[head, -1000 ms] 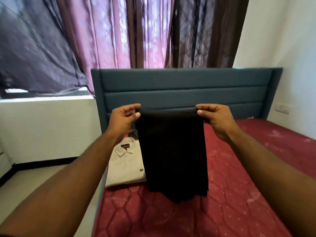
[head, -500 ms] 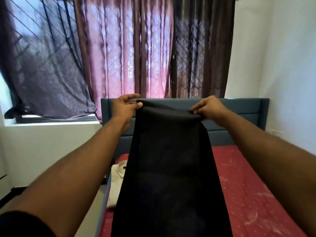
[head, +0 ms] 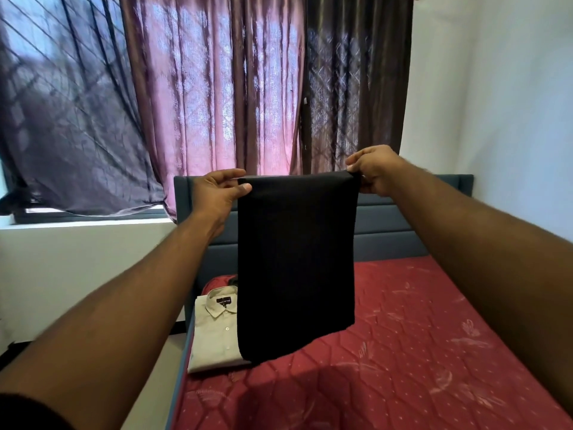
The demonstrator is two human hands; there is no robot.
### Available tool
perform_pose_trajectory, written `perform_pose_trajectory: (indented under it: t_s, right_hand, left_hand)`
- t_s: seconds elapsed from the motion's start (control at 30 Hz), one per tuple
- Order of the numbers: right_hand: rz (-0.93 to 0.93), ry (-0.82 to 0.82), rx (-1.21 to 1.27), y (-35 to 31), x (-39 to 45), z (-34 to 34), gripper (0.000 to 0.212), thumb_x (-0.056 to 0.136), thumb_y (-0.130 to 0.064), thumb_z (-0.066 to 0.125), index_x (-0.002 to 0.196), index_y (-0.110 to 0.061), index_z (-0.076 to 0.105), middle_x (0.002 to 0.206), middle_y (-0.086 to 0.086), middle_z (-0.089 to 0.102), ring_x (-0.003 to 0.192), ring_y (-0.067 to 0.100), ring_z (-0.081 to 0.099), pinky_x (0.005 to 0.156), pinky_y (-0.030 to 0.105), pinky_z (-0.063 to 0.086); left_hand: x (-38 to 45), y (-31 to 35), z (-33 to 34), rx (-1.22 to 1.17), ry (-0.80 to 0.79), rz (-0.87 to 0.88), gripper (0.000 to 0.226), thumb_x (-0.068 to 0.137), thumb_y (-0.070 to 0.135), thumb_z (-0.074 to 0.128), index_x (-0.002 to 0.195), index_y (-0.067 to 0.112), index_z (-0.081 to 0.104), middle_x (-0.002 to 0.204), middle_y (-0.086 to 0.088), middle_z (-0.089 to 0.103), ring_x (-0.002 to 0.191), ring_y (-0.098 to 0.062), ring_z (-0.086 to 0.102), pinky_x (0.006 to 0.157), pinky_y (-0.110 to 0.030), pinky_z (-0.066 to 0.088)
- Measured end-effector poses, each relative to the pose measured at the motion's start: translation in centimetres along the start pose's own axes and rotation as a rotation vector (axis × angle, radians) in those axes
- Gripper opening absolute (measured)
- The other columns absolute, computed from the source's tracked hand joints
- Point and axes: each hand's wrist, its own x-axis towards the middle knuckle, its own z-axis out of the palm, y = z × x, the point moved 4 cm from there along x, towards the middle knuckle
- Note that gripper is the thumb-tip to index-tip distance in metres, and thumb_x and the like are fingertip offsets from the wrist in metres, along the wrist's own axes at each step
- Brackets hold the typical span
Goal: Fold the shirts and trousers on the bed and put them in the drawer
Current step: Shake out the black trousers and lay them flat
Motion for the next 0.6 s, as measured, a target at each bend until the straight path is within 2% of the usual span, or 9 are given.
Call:
perform_pose_trajectory:
  t_s: [0.17,0.27,0.33,0.43,0.5,0.6]
  right_hand:
    - [0.002,0.051,0.027,0.3,1.0,0.9,0.024,0.090,0.004,0.056,0.076,-0.012,0.067,0.090,0.008,0.064,0.076,0.016,0.058,0.057,0.028,0.046]
    - [-0.016,-0.039,0.076,1.3,0.8,1.3,0.020,0.088,0.005,0.058,0.087,-0.011,0.070,0.095,0.007,0.066,0.087,0.018,0.060,0.062,0.028,0.046]
    - [-0.051,-0.106,0.101,2.1,0.7,1.5,0.023,0.083,0.009,0.063,0.090,-0.012,0.071,0.100,0.008,0.067,0.094,0.020,0.063,0.065,0.027,0.049]
    - [-0.103,-0.149,0.074,3.1,0.3,2.0,0.031,0.076,0.013,0.069,0.097,-0.010,0.070,0.096,0.006,0.067,0.092,0.019,0.065,0.070,0.024,0.053]
    - [-0.146,-0.148,0.006,3.5,0.0,2.5,0.031,0.074,0.014,0.072,0.090,-0.013,0.070,0.090,0.004,0.065,0.087,0.019,0.064,0.067,0.024,0.053]
    - [-0.219,-0.149,-0.112,3.5,-0.4,3.3,0.024,0.079,0.010,0.070,0.081,-0.015,0.069,0.085,0.007,0.067,0.079,0.016,0.064,0.063,0.022,0.050]
  left_hand:
    - [0.1,0.5,-0.1,0.180,-0.018,0.112,0.034,0.075,-0.004,0.078,0.107,0.005,0.071,0.079,-0.001,0.066,0.063,0.004,0.063,0.067,-0.009,0.050]
    - [0.4,1.0,-0.6,0.327,-0.009,0.175,0.031,0.076,-0.002,0.078,0.106,0.003,0.072,0.086,-0.012,0.067,0.073,-0.010,0.061,0.065,-0.006,0.050]
    - [0.8,0.9,-1.0,0.402,-0.001,0.198,0.028,0.076,-0.001,0.078,0.104,0.001,0.072,0.085,-0.014,0.065,0.074,-0.016,0.059,0.063,-0.005,0.048]
    - [0.9,0.7,-1.4,0.536,0.005,0.228,0.025,0.075,0.001,0.079,0.099,0.003,0.073,0.080,-0.011,0.064,0.071,-0.014,0.057,0.067,-0.012,0.049]
    - [0.7,0.5,-1.6,0.605,0.009,0.242,0.020,0.075,0.002,0.079,0.094,0.005,0.074,0.081,-0.008,0.068,0.072,-0.014,0.060,0.073,-0.022,0.051]
    - [0.2,0.1,-1.7,0.747,0.023,0.279,0.012,0.076,0.006,0.079,0.087,0.010,0.074,0.086,-0.007,0.072,0.080,-0.018,0.065,0.080,-0.027,0.051]
